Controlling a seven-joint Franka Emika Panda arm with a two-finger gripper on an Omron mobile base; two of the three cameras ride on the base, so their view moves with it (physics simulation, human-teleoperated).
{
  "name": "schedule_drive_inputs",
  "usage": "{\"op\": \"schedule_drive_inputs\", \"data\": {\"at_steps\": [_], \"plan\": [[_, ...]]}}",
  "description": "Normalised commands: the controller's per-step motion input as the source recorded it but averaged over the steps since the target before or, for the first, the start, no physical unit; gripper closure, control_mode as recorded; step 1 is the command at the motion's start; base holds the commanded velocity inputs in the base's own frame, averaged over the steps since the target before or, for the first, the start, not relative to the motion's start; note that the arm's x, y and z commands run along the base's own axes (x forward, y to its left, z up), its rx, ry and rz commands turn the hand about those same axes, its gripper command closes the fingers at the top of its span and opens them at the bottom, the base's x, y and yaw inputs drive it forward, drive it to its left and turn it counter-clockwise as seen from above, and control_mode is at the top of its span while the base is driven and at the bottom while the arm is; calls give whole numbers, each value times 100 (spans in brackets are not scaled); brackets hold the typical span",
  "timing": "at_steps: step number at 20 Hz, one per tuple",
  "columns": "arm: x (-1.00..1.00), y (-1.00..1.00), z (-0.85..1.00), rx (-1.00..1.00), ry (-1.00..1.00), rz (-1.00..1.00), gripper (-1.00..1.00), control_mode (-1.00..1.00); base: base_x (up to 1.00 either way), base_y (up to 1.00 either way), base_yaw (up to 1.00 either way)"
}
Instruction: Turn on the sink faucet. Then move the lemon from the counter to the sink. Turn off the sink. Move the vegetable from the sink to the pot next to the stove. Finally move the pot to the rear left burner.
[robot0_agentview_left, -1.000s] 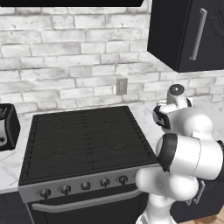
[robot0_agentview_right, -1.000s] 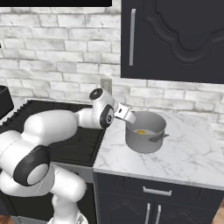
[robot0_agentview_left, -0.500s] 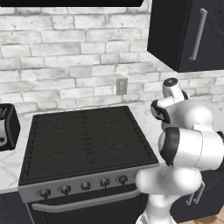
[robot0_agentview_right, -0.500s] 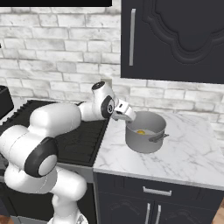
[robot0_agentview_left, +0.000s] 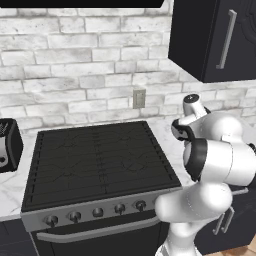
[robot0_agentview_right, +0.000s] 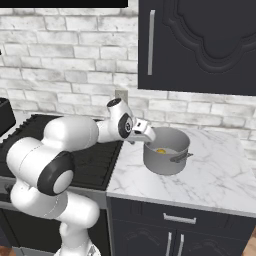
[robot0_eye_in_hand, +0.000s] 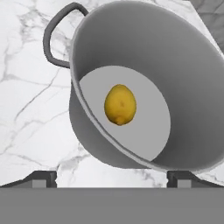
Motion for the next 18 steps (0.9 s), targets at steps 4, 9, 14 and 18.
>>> {"op": "schedule_drive_inputs", "data": {"at_steps": [4, 9, 14, 18], "plan": [[11, -4, -2, 0, 0, 12, -100, -100, 0, 0, 0], [15, -1, -14, 0, 0, 14, -100, -100, 0, 0, 0], [9, 0, -25, 0, 0, 13, -100, -100, 0, 0, 0], [14, -2, -14, 0, 0, 8, -100, -100, 0, 0, 0]]}}
